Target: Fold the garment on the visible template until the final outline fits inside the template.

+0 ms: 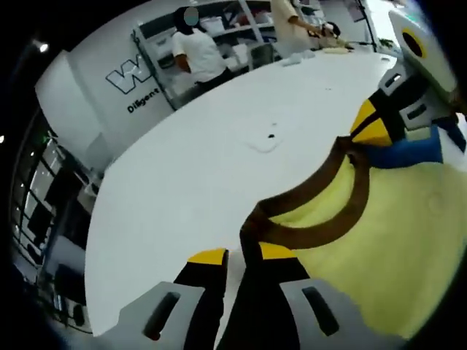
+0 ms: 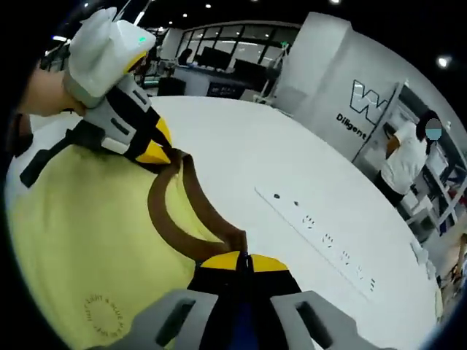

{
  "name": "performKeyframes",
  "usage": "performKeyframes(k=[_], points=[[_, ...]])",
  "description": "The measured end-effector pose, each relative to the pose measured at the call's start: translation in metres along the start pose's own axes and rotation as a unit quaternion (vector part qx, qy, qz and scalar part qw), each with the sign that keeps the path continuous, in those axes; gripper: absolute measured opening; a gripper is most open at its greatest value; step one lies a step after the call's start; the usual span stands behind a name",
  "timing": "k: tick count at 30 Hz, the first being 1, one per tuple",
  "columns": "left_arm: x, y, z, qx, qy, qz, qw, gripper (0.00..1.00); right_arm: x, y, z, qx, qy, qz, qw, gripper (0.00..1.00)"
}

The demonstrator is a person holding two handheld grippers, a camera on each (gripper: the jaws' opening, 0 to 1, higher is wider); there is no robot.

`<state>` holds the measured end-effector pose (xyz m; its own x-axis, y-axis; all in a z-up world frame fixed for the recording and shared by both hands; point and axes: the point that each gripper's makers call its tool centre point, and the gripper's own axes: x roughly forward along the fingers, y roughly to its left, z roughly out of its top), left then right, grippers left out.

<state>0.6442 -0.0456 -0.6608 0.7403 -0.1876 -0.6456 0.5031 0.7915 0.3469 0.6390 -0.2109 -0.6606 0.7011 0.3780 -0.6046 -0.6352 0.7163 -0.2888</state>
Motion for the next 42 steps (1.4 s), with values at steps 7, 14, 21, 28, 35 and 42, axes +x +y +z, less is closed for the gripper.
performKeyframes(k=[7,14,21,28,35,42], points=[[-0.006,0.005,-0.005,-0.034,0.005,0.0,0.9994,0.31,-0.004,-0.007,0.002,0.079,-0.013,-0.004,0.9968,0.1],[-0.019,0.002,-0.008,-0.049,0.007,-0.018,0.9986,0.58,-0.024,-0.008,0.001,0.178,-0.004,0.013,0.984,0.35],[-0.037,-0.006,-0.006,-0.068,-0.006,-0.042,0.9968,0.71,-0.051,-0.003,0.002,0.184,0.001,0.014,0.9828,0.59],[-0.056,-0.013,-0.003,-0.089,-0.026,-0.06,0.9938,0.91,-0.066,0.016,0.001,0.198,0.012,0.044,0.9791,0.78],[-0.081,-0.025,-0.005,-0.09,-0.025,-0.072,0.993,0.99,-0.085,0.027,0.005,0.204,0.004,0.062,0.9771,0.91],[-0.105,-0.038,-0.008,-0.08,-0.029,-0.082,0.993,0.99,-0.109,0.039,-0.002,0.203,0.005,0.07,0.9767,0.95]])
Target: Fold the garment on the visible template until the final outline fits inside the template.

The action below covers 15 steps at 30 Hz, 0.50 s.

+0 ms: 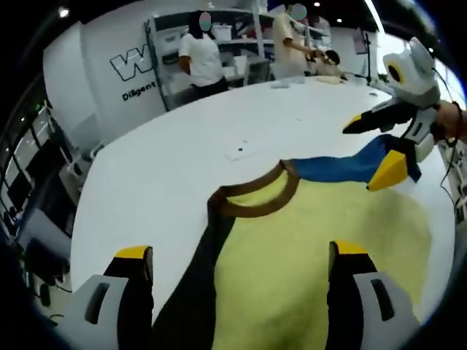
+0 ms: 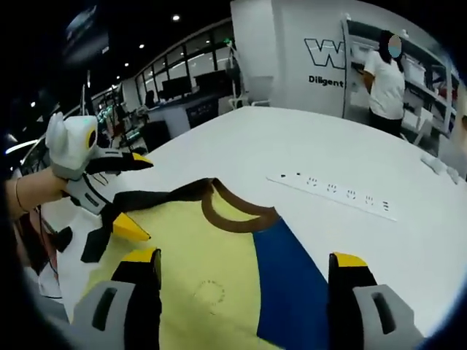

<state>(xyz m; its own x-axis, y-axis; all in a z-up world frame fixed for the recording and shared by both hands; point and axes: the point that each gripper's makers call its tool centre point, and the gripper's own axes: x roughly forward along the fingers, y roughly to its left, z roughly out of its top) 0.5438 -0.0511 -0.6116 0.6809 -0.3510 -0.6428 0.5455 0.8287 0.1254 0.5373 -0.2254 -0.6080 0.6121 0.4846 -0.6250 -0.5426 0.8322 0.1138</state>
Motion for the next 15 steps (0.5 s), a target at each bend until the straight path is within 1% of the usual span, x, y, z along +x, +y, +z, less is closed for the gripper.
performKeyframes(k=[3,5,7,12,15], points=[[-0.009,-0.004,-0.003,0.007,0.005,-0.003,1.0,0.99,-0.009,0.003,-0.007,0.001,0.001,0.001,1.0,0.97],[-0.015,-0.005,-0.003,0.009,0.0,-0.003,1.0,0.99,-0.016,0.005,-0.011,-0.002,0.002,0.0,1.0,0.97],[-0.021,-0.007,-0.003,0.003,-0.006,-0.006,1.0,0.99,-0.022,0.005,-0.016,-0.005,0.003,-0.002,1.0,0.97],[-0.035,-0.013,-0.009,-0.003,-0.009,-0.012,0.9999,0.99,-0.038,0.01,-0.028,-0.01,0.004,0.002,0.9999,0.98],[-0.044,-0.016,-0.015,-0.014,-0.014,-0.014,0.9997,0.99,-0.045,0.015,-0.037,-0.011,0.009,0.009,0.9999,0.98]])
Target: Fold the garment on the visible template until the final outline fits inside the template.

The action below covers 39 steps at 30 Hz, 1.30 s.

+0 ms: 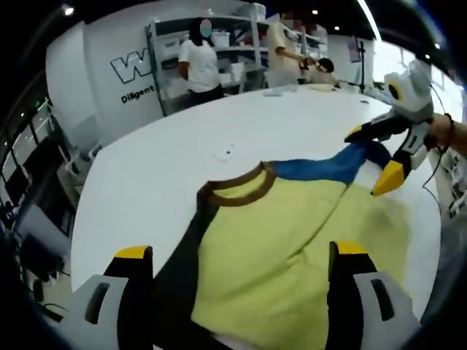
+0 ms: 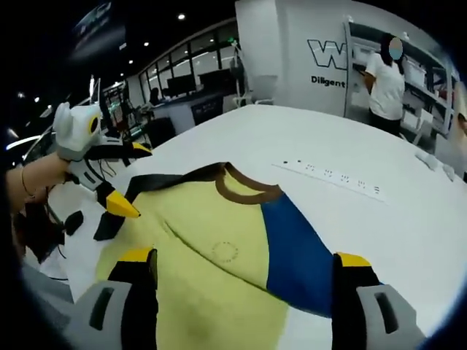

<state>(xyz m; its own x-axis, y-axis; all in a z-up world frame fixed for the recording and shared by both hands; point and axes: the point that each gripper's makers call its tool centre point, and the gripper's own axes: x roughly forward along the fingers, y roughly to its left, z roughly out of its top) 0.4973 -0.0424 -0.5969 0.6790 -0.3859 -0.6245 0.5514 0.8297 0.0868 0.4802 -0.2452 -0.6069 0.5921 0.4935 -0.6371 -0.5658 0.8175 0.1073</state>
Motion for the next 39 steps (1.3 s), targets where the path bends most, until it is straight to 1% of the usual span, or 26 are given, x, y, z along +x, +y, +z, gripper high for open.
performKeyframes(k=[1,3,5,9,13,14,16,18,22,27,30,31,33,36,39], points=[[-0.001,-0.001,-0.001,0.0,0.001,-0.001,1.0,0.99,-0.003,0.002,-0.004,-0.001,0.002,0.003,1.0,0.99],[-0.007,-0.005,-0.012,0.0,0.011,-0.005,0.9999,0.99,-0.007,0.003,-0.009,0.0,0.005,0.005,1.0,0.98],[-0.011,-0.005,-0.019,0.009,0.017,-0.005,0.9998,0.98,-0.013,0.006,-0.016,0.006,0.007,0.01,0.9999,0.98],[-0.02,-0.009,-0.028,0.019,0.017,-0.005,0.9997,0.96,-0.022,0.011,-0.027,0.02,0.004,0.015,0.9997,0.95],[-0.028,-0.019,-0.041,0.018,0.016,-0.015,0.9996,0.89,-0.031,0.014,-0.04,0.021,0.005,0.016,0.9996,0.92],[-0.03,-0.022,-0.047,0.023,0.021,-0.018,0.9994,0.88,-0.033,0.013,-0.042,0.021,0.005,0.015,0.9996,0.91],[-0.035,-0.023,-0.055,0.034,0.028,-0.014,0.9989,0.87,-0.039,0.013,-0.052,0.019,0.009,0.014,0.9997,0.89],[-0.039,-0.024,-0.061,0.036,0.025,-0.013,0.9989,0.83,-0.042,0.012,-0.058,0.02,0.014,0.013,0.9996,0.88],[-0.045,-0.03,-0.068,0.025,0.027,-0.025,0.999,0.76,-0.048,0.011,-0.069,0.024,0.018,0.009,0.9995,0.85],[-0.049,-0.042,-0.084,0.022,0.034,-0.038,0.9985,0.66,-0.053,0.01,-0.086,0.027,0.027,0.006,0.9993,0.81],[-0.052,-0.046,-0.094,0.018,0.041,-0.043,0.9981,0.63,-0.056,0.01,-0.097,0.024,0.034,0.004,0.9991,0.77],[-0.052,-0.046,-0.095,0.016,0.042,-0.043,0.998,0.62,-0.057,0.01,-0.098,0.024,0.036,0.004,0.9991,0.76],[-0.055,-0.048,-0.099,0.013,0.047,-0.044,0.9978,0.6,-0.06,0.01,-0.106,0.026,0.043,0.003,0.9987,0.73],[-0.059,-0.053,-0.104,0.007,0.047,-0.048,0.9977,0.55,-0.063,0.01,-0.114,0.026,0.047,0.001,0.9985,0.7],[-0.061,-0.059,-0.111,0.002,0.056,-0.054,0.997,0.52,-0.065,0.01,-0.12,0.029,0.051,0.0,0.9983,0.68]])
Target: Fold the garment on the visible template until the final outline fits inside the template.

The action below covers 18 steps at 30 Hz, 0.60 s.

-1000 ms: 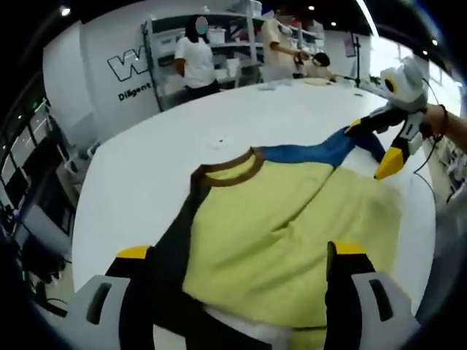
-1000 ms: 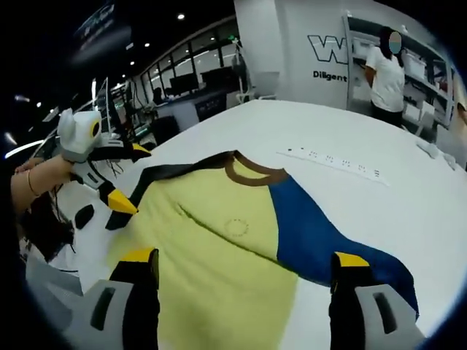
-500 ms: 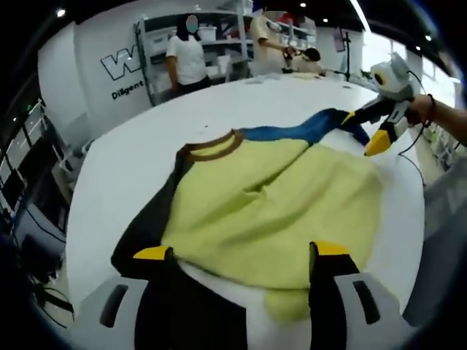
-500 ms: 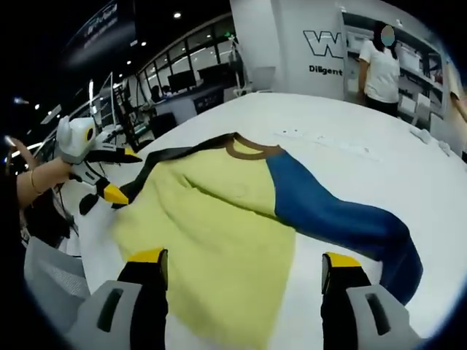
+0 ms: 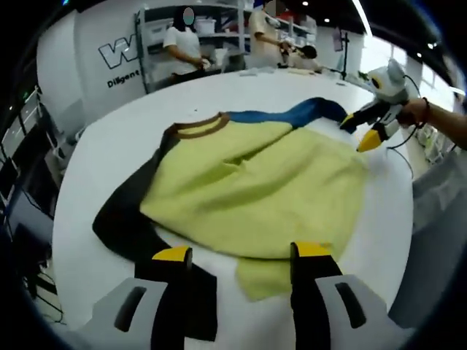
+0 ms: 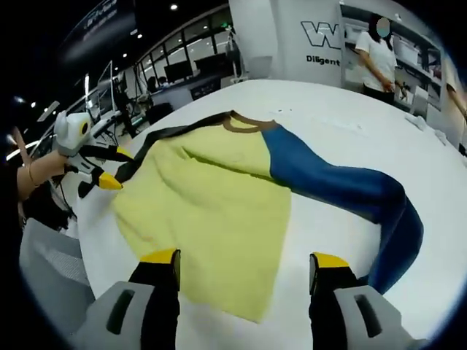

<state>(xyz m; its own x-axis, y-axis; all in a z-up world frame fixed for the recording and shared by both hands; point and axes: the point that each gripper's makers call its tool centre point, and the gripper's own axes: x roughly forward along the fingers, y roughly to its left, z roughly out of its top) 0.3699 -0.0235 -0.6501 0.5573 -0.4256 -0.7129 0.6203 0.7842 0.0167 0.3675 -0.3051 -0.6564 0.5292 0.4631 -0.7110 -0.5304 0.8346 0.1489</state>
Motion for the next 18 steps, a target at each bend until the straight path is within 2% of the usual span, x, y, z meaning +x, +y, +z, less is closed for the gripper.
performKeyframes(k=[4,9,11,15,18], points=[[0.0,-0.009,-0.012,-0.021,0.016,-0.012,0.9996,0.48,-0.002,0.0,-0.008,0.001,0.007,-0.002,1.0,0.63],[-0.001,-0.008,-0.025,-0.047,0.038,-0.006,0.9982,0.43,-0.003,0.001,-0.017,-0.004,0.014,-0.006,0.9999,0.55],[-0.001,-0.009,-0.026,-0.06,0.039,-0.008,0.9974,0.41,-0.003,0.001,-0.02,-0.006,0.019,-0.007,0.9998,0.52],[0.0,-0.01,-0.026,-0.056,0.042,-0.005,0.9975,0.36,-0.004,0.0,-0.024,-0.01,0.024,-0.011,0.9996,0.46],[0.002,-0.011,-0.025,-0.06,0.043,-0.008,0.9973,0.32,-0.005,-0.003,-0.029,-0.008,0.032,-0.02,0.9993,0.37]])
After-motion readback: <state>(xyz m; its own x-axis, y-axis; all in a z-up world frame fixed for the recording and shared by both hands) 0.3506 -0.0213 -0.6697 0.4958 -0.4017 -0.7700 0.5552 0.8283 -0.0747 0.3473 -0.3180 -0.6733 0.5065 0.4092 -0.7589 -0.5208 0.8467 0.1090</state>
